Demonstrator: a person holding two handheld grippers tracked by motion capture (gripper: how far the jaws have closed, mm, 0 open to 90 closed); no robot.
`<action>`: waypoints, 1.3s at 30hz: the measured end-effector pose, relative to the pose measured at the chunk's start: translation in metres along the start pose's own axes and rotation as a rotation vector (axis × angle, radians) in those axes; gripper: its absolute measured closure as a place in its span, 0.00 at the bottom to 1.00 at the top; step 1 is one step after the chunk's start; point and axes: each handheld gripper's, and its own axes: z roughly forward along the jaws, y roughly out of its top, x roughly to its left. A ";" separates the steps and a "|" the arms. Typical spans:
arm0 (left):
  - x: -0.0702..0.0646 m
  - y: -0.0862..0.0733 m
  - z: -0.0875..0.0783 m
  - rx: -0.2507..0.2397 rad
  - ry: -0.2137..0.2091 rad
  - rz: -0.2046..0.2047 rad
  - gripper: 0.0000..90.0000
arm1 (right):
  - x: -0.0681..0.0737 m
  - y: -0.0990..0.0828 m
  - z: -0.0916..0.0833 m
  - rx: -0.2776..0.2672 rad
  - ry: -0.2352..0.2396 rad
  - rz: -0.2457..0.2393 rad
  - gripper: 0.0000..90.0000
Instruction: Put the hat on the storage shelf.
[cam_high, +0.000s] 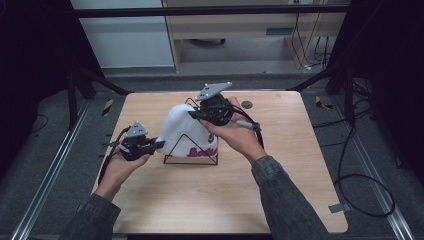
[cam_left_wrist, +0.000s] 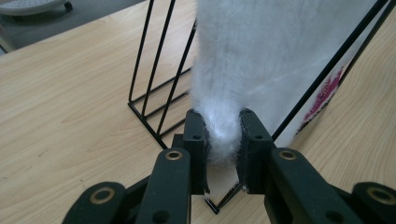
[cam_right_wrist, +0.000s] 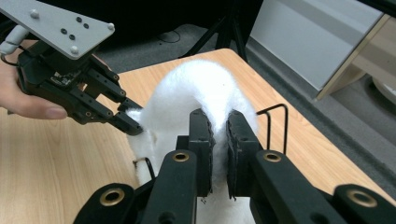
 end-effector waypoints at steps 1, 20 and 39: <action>0.000 -0.001 0.001 0.002 0.000 -0.001 0.84 | 0.000 -0.001 0.001 0.002 0.000 0.002 0.92; 0.005 -0.021 0.012 0.049 -0.022 0.000 0.84 | 0.011 -0.011 0.017 0.053 0.024 -0.002 0.91; 0.013 -0.035 -0.001 0.060 -0.008 -0.036 0.81 | 0.019 -0.016 0.025 0.075 0.044 -0.008 0.87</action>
